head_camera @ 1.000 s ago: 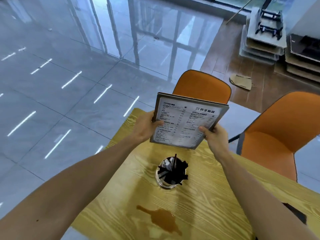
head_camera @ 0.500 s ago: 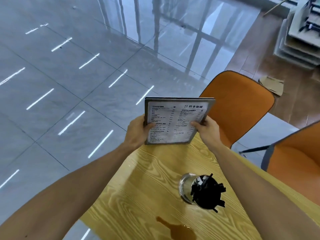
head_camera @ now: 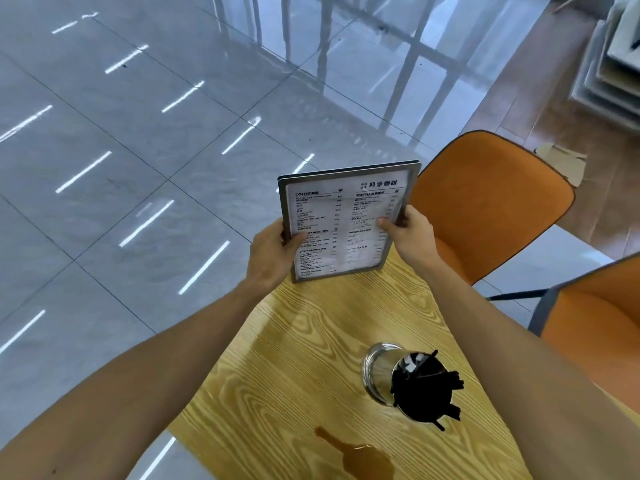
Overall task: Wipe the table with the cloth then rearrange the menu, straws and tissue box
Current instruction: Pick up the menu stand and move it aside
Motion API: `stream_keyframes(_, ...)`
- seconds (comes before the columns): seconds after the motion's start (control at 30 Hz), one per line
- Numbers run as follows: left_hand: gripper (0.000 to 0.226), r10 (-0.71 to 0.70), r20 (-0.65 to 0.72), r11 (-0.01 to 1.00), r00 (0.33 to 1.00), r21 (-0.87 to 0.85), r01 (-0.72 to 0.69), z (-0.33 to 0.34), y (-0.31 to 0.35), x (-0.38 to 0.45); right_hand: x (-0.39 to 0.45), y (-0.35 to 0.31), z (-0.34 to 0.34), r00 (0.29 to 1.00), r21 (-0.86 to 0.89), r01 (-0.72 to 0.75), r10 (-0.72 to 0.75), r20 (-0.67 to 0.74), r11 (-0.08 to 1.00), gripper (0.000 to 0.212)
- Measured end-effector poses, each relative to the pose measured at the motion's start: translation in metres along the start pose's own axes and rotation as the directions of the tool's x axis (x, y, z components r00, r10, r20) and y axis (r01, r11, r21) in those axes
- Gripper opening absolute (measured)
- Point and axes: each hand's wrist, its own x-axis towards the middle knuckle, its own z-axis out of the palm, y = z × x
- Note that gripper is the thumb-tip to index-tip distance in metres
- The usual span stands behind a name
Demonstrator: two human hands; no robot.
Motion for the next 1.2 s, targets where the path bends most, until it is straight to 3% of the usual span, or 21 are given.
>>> stream_keyframes(0.27,0.023,-0.087,-0.060,0.993,0.994,0.068,0.091,0.006,0.006,-0.014,-0.017,0.003,-0.007,0.999,-0.030,-0.035,0.036,0.038,0.999,0.041)
stream_keyframes(0.43,0.052,-0.079,-0.062,0.996,0.995,0.039,0.082,0.015,0.024,-0.040,-0.042,0.009,-0.029,0.998,-0.118,-0.034,0.040,0.054,0.992,0.062)
stream_keyframes(0.6,0.083,-0.117,0.025,0.990,0.993,0.084,0.115,0.027,0.042,-0.071,-0.080,0.018,-0.058,0.999,-0.148,-0.025,0.031,0.041,0.989,0.057)
stream_keyframes(0.8,0.060,-0.012,0.091,0.991,0.996,0.132,0.000,0.053,0.065,-0.116,-0.132,0.035,-0.097,0.999,-0.157,-0.027,0.030,0.016,0.987,0.055)
stream_keyframes(0.93,0.060,0.019,0.235,0.993,0.972,0.105,-0.045,0.075,0.086,-0.142,-0.174,0.053,-0.129,0.999,-0.141,-0.034,0.033,-0.015,0.989,0.053)
stream_keyframes(1.13,0.062,0.119,0.286,0.973,0.951,0.157,-0.169,0.095,0.110,-0.164,-0.216,0.070,-0.153,0.996,-0.121,-0.091,0.089,-0.018,0.988,0.056)
stream_keyframes(1.2,0.066,0.202,0.340,0.952,0.918,0.150,-0.265,0.118,0.127,-0.206,-0.263,0.094,-0.181,0.993,-0.109,-0.100,0.092,-0.076,0.989,0.058)
